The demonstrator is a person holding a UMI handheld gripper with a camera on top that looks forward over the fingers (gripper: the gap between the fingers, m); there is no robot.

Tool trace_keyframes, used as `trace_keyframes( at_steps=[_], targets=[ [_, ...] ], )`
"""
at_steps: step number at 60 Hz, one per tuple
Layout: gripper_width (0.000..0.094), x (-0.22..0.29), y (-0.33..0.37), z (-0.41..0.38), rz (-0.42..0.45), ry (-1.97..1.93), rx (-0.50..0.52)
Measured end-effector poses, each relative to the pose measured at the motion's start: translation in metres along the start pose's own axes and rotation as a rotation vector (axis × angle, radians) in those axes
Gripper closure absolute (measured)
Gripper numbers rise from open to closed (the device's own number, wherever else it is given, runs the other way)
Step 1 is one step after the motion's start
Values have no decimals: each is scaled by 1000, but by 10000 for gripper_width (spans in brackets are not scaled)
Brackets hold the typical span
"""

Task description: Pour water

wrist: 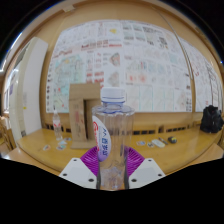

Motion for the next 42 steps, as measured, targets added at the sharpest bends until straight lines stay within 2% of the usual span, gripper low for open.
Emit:
trace_keyframes(
  at_steps=[9,21,22,27,28,36,38,42],
  targets=[
    [631,-52,-20,38,-89,27,-55],
    [623,-102,-26,60,-187,35,-71],
    [618,-100,-28,60,-152,30,-60],
    [614,-104,-27,62,-147,32,-62],
    [569,-104,-27,62,-146,33,-61],
    [428,-103,-25,63,-181,14,-74],
    [355,-104,-24,64,-207,11,-89],
    [121,-105,-17,66,-262,10,-114]
  ],
)
Point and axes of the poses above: the point between the fingertips, and its own axes, seen from behind it with the camera up: z to the right, x up, y backward, against the way the camera looks, the point moved 10 cm from there along y, backward, against the way the camera looks, and after that the axes turned 15 degrees about -y, right-handed, at the moved point
